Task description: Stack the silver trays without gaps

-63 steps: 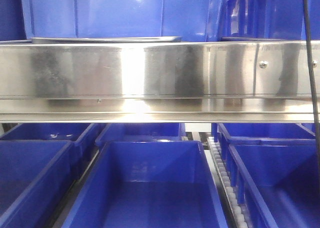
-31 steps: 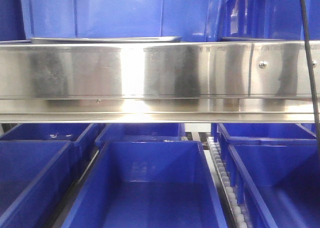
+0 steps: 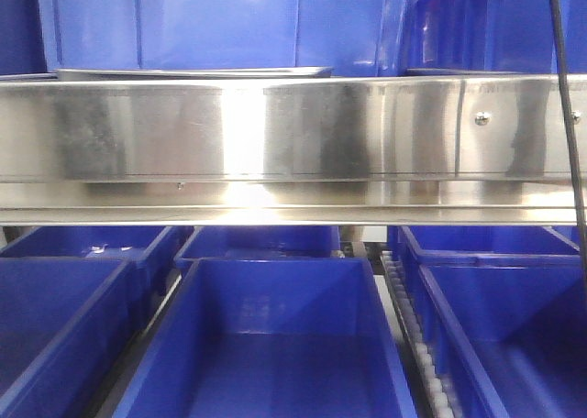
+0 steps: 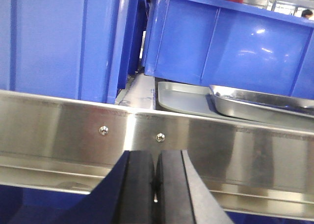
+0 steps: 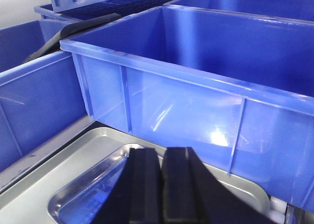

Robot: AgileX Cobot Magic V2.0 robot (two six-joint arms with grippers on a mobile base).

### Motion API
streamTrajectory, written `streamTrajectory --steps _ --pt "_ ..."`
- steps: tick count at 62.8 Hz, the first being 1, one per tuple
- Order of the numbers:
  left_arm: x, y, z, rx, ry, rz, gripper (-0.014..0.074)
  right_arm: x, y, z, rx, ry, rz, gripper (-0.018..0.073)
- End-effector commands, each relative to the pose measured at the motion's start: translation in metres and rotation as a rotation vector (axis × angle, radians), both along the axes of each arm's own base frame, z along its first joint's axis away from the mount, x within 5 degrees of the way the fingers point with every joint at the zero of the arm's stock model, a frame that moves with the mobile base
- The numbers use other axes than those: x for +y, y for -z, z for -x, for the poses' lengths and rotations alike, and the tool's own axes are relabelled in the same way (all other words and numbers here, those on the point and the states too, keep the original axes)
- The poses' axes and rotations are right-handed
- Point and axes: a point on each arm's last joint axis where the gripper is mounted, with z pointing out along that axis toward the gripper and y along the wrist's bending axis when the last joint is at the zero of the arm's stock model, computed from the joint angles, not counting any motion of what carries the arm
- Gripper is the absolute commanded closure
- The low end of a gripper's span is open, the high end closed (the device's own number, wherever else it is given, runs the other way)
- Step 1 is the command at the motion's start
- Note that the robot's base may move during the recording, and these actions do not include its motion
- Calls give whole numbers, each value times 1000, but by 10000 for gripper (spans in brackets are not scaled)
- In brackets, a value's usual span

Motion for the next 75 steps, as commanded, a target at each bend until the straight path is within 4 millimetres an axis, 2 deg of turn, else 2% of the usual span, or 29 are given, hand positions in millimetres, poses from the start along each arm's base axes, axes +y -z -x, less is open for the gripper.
streamTrajectory --steps 1,7,15,23,35,45,60,75 --pt "0 -1 1 -11 -4 -12 602 -1 -6 3 -38 -12 -6 632" --pt "4 5 1 60 -39 -170 602 -1 -6 3 -38 -12 -6 632" --pt "3 5 1 50 -34 -151 602 -1 -6 3 -38 -12 -6 632" --pt "-1 -7 1 -76 4 -124 602 -1 -6 3 -38 -12 -6 632" --pt "-6 -20 3 -228 34 -196 602 -1 -6 3 -38 -12 -6 632" --pt "-4 -19 3 -222 19 -178 602 -1 -6 3 -38 -12 -6 632" --pt "-2 -16 2 -184 -7 -290 602 -1 -6 3 -38 -12 -6 632" --pt "-2 -13 2 -148 -8 -297 602 -1 -6 3 -38 -12 -6 632"
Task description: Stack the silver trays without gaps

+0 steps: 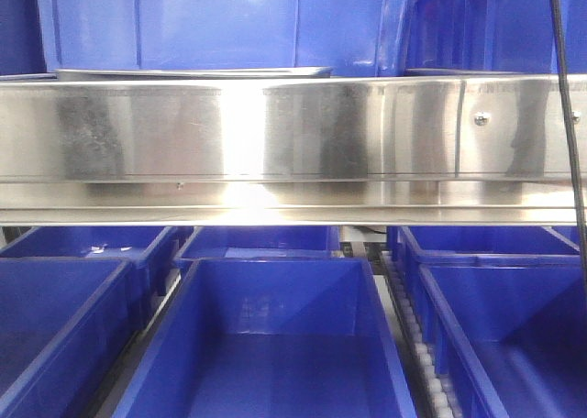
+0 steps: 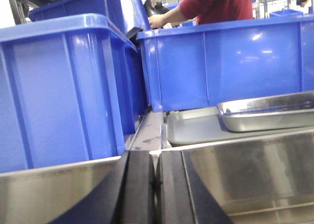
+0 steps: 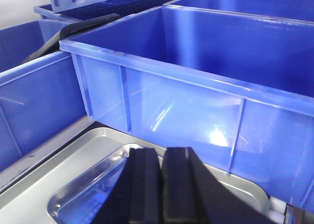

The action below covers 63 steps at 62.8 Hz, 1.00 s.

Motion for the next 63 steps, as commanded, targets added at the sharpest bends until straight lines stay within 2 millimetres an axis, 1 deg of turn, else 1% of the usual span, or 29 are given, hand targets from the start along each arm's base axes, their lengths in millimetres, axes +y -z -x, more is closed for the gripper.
streamTrajectory --steps 1,14,63 --pt "0 -2 1 -18 -2 5 602 -1 -6 3 -37 -12 -6 632" --pt "0 -2 1 -16 3 58 602 -1 -6 3 -37 -12 -6 632" --pt "0 -2 1 -16 3 58 602 -1 -6 3 -37 -12 -6 632"
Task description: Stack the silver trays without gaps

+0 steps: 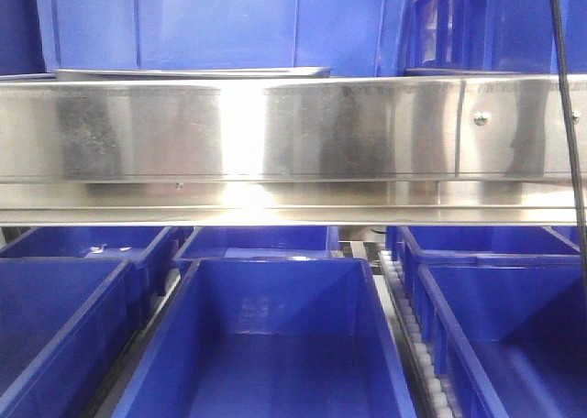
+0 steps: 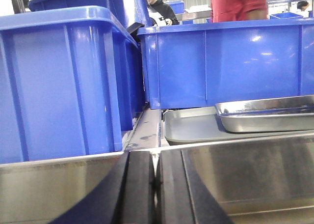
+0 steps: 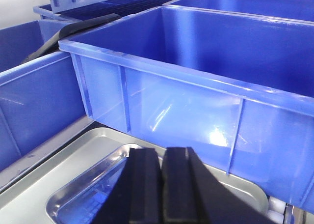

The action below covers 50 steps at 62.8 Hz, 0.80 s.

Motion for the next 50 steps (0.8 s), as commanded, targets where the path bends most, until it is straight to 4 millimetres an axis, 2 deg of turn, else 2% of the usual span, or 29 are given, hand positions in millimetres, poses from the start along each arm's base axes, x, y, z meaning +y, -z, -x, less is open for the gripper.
streamTrajectory --steps 1,35,45,50 --pt "0 -3 1 -24 0 12 602 -1 -6 3 -37 -12 -6 632" --pt "0 -3 1 -24 0 12 602 -2 -11 6 -63 -21 -23 632" --pt "0 -3 1 -24 0 12 602 -8 -7 23 -52 -33 -15 632" --pt "0 -3 1 -24 0 12 602 -20 -3 44 -50 -41 -14 632"
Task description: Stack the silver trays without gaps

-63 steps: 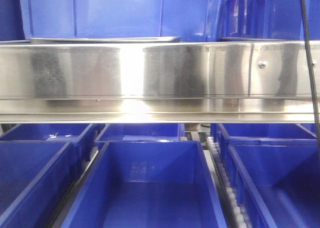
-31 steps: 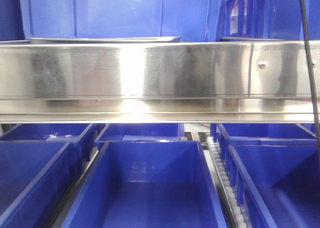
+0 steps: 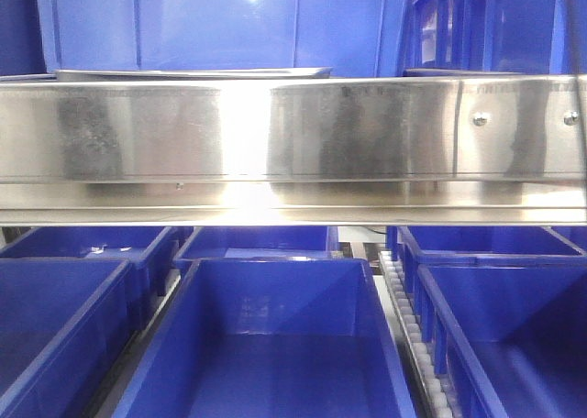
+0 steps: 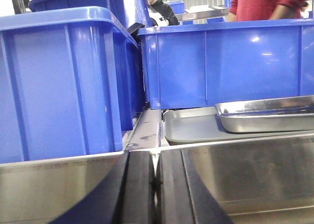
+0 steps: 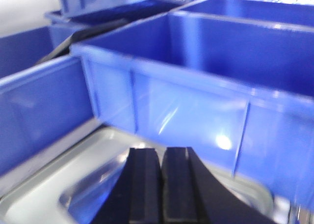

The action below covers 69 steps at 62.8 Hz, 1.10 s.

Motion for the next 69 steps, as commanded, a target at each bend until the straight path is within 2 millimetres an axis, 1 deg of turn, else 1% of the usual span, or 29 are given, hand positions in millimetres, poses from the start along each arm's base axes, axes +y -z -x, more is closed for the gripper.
streamTrajectory --steps 1,6,11,16,17,18,21,23,24,32,41,53,59,69 --pt "0 -3 1 -24 -1 10 602 -12 -2 21 -34 -16 -4 632" --pt "0 -3 1 -24 -1 10 602 -25 6 42 -40 -28 -8 632" --pt "0 -3 1 -24 -1 10 602 -41 20 64 -38 -36 -7 632" --pt "0 -3 1 -24 -1 10 602 -56 39 86 -30 -43 -2 632" --pt "0 -3 1 -24 -1 10 602 -58 46 90 -21 -45 5 632" --pt "0 -3 1 -26 0 10 602 -62 47 95 -31 -47 -2 632" --pt "0 -3 1 -26 0 10 602 -72 62 106 -25 -40 2 632" --pt "0 -3 1 -26 0 10 602 -80 66 114 -44 -35 -11 632" --pt "0 -3 1 -26 0 10 602 -82 72 117 -47 -35 -13 632" --pt "0 -3 1 -26 0 10 602 -110 95 141 -123 12 -60 632" --pt "0 -3 1 -26 0 10 602 -138 113 168 -189 120 -72 632" --pt "0 -3 1 -26 0 10 602 -165 145 194 -239 315 -69 632" --pt "0 -3 1 -26 0 10 602 -173 163 202 -254 408 -62 632" --pt "0 -3 1 -26 0 10 602 -180 188 209 -267 512 -52 632"
